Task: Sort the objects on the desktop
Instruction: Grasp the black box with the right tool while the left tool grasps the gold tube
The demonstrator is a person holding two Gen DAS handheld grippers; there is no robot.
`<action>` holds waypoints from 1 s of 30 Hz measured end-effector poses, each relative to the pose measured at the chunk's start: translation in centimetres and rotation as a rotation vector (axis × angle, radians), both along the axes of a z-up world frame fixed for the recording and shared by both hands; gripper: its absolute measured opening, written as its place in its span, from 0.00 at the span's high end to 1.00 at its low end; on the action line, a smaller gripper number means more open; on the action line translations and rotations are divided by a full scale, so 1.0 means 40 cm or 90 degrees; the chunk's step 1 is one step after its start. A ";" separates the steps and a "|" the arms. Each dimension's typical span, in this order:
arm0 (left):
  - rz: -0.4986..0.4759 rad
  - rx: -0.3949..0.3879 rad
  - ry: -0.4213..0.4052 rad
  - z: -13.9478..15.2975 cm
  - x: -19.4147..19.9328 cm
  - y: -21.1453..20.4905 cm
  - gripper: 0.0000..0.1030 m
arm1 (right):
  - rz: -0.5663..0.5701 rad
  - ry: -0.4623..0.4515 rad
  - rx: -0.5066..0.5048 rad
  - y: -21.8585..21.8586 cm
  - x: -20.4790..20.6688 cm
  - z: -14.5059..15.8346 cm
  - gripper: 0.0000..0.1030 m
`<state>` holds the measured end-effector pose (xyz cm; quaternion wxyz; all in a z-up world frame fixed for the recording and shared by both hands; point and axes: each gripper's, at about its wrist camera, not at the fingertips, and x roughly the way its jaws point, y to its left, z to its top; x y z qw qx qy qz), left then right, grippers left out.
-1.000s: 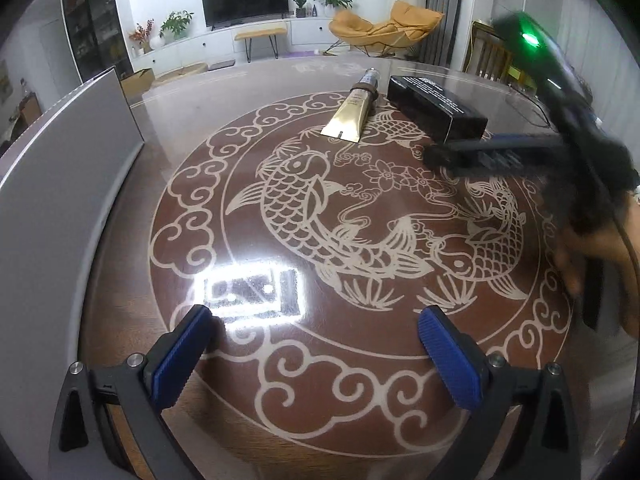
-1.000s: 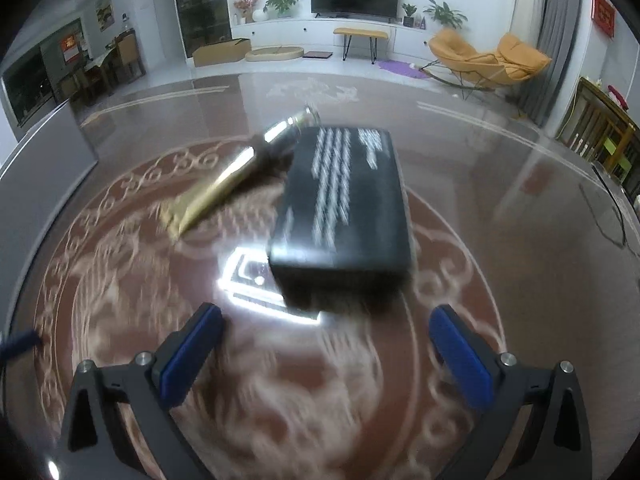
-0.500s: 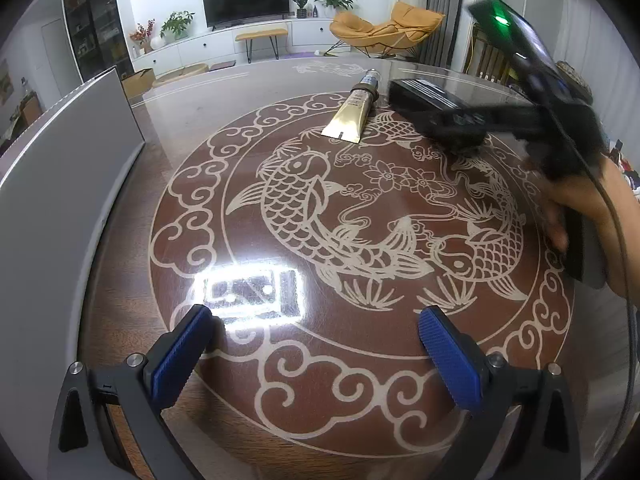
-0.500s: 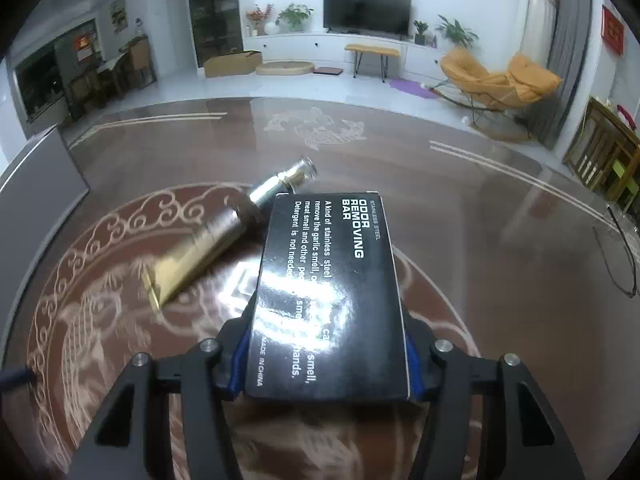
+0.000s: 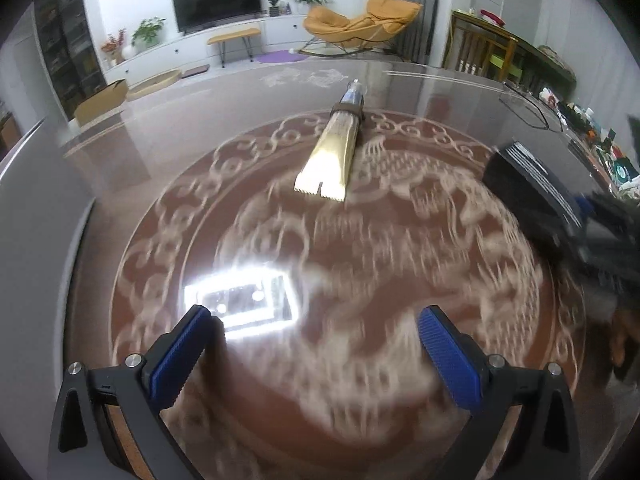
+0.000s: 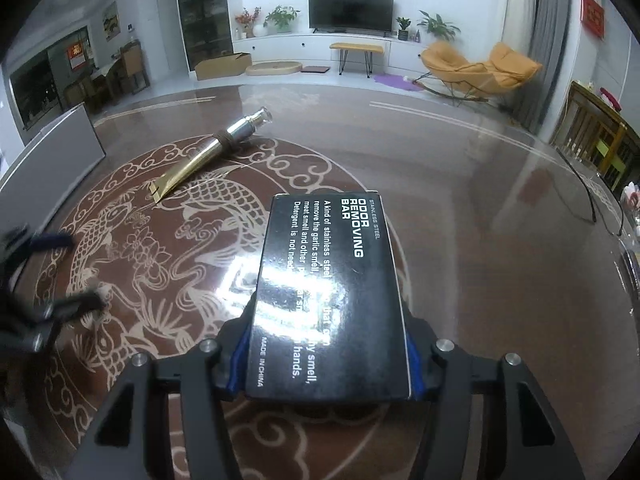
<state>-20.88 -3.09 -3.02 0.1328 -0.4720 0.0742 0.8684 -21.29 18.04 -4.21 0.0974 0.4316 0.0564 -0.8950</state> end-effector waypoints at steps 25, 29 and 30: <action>0.011 -0.002 0.005 0.034 -0.391 0.171 0.30 | -0.001 -0.001 0.000 -0.002 0.001 0.002 0.42; 0.021 -0.001 0.010 0.048 -0.365 0.164 0.71 | -0.001 -0.001 0.000 -0.003 0.001 0.002 0.42; 0.028 -0.003 0.008 0.050 -0.347 0.157 0.71 | -0.001 -0.001 0.000 -0.005 0.003 0.003 0.42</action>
